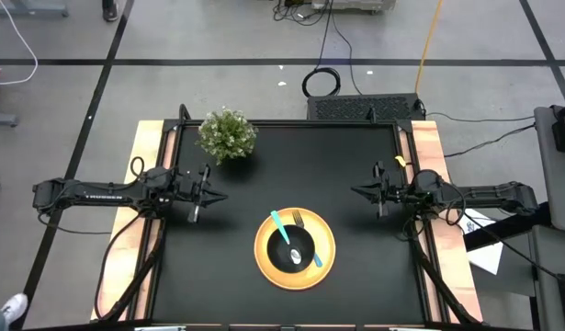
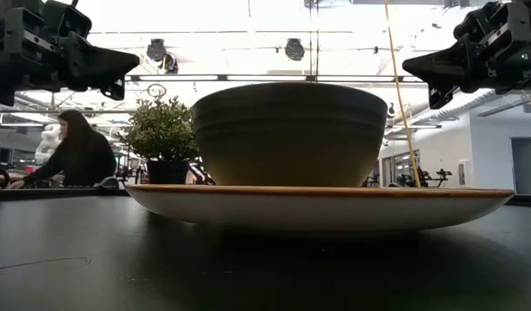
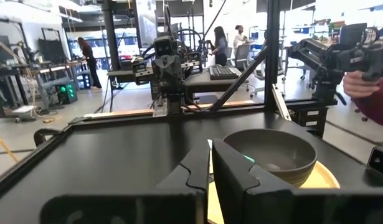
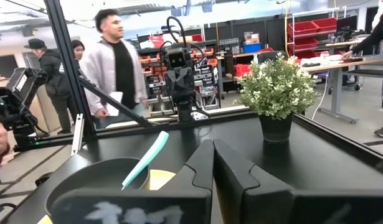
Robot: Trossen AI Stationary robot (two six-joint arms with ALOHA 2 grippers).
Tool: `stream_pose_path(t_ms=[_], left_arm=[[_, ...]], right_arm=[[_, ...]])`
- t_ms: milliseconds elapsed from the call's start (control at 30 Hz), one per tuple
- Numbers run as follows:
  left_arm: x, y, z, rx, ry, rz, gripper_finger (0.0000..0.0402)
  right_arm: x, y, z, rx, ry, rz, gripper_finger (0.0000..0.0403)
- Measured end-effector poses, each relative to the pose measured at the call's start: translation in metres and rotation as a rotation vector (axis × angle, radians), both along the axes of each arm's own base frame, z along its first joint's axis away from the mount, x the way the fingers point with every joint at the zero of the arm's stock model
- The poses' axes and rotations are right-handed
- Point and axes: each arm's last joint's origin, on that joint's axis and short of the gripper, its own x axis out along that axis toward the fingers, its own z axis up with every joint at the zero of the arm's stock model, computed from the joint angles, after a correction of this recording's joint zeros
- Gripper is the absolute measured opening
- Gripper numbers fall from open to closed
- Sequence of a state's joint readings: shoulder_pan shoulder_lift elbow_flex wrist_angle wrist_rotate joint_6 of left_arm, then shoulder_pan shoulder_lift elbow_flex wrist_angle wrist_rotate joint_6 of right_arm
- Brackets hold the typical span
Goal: Set table place
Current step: Return to Home Position
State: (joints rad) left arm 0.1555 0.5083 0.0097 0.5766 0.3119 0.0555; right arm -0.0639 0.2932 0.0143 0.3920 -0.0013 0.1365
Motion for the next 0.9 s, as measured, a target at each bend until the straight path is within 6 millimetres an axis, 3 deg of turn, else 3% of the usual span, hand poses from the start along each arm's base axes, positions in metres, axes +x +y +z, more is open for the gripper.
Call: stream_pose_path(t_ms=[900], left_arm=[[0.0002,0.0,-0.0001,-0.012,0.004,0.0,0.0026]], right_arm=[[0.0,0.0,0.0,0.008,0.0,0.0,0.0]])
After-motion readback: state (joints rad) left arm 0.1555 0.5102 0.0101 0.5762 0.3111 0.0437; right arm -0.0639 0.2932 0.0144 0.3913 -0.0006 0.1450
